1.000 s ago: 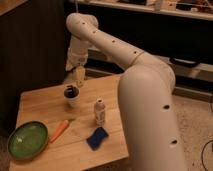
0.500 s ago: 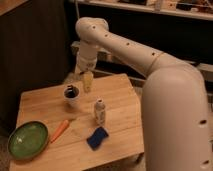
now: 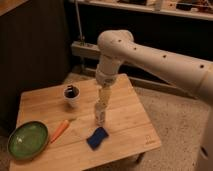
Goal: Move the arm in a circular motion
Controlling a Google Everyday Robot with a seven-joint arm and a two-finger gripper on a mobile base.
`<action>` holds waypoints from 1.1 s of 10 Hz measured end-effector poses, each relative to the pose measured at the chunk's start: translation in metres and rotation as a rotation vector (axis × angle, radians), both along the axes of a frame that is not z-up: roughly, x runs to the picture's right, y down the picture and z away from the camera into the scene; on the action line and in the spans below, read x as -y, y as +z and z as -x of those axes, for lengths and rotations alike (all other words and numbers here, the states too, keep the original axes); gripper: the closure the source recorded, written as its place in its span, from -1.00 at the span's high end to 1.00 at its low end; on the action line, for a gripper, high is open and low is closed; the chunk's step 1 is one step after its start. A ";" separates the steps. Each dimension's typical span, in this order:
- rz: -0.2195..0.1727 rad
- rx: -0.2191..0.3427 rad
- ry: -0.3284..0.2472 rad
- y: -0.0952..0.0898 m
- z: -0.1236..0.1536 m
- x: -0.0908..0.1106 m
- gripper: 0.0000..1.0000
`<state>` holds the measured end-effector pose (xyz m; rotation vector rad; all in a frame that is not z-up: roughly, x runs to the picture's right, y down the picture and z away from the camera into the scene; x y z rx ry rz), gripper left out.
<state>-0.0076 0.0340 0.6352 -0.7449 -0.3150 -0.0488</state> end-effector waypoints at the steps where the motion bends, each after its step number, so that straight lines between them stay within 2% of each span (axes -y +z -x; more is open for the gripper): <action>1: 0.008 -0.036 0.026 -0.011 -0.018 -0.014 0.60; 2: 0.022 -0.074 0.048 -0.024 -0.036 -0.032 0.60; 3: 0.047 -0.121 0.065 -0.042 -0.058 -0.058 0.60; 4: 0.066 -0.143 0.066 -0.055 -0.070 -0.083 0.60; 5: 0.071 -0.136 0.051 -0.068 -0.076 -0.106 0.60; 6: 0.071 -0.116 0.028 -0.080 -0.078 -0.125 0.60; 8: 0.068 -0.061 -0.023 -0.092 -0.076 -0.144 0.60; 11: 0.060 0.033 -0.107 -0.091 -0.047 -0.148 0.60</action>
